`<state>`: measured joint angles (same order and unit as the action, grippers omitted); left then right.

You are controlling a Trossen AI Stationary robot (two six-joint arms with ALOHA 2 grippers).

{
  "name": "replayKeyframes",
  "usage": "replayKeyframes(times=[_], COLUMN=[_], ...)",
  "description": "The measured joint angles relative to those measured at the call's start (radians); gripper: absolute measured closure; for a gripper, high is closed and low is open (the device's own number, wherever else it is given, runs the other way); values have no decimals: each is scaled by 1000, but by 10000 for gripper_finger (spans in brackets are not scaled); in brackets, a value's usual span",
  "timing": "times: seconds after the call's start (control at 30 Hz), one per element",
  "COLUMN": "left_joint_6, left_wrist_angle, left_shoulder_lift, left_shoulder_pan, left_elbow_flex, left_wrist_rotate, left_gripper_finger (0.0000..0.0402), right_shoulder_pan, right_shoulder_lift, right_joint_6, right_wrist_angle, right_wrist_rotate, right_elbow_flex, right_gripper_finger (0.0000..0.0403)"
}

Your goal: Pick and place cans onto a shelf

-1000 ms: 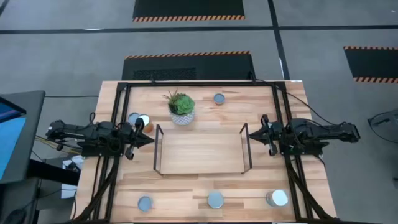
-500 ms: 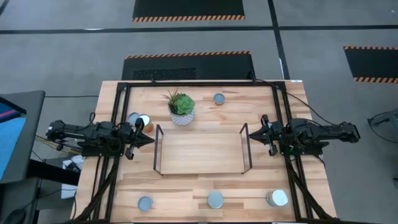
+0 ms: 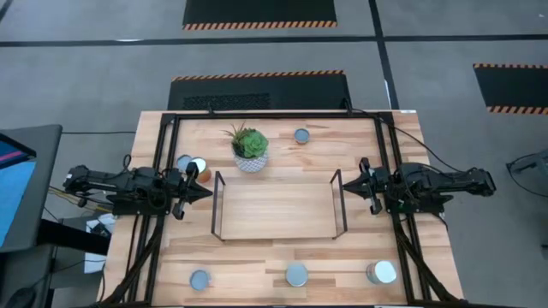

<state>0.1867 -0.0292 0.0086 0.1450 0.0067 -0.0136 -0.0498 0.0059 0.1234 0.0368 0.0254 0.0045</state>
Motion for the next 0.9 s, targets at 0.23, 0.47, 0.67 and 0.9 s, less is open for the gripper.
replayKeyframes(times=[0.23,0.47,0.67,0.9], left_joint_6=[-11,-9,-40,-61], left_wrist_angle=[0,0,-7,-4], left_shoulder_lift=[0,0,0,0], left_shoulder_pan=[0,0,0,0], left_elbow_flex=[0,0,0,0], left_wrist_rotate=[0,0,-33,-10], left_gripper_finger=[401,401,401,401], right_shoulder_pan=[0,0,0,0], right_shoulder_lift=[0,0,0,0], right_joint_6=[0,0,0,0], right_wrist_angle=[0,0,1,3], right_wrist_rotate=[0,0,-3,-4], right_elbow_flex=[0,0,0,0], right_gripper_finger=[341,341,341,341])
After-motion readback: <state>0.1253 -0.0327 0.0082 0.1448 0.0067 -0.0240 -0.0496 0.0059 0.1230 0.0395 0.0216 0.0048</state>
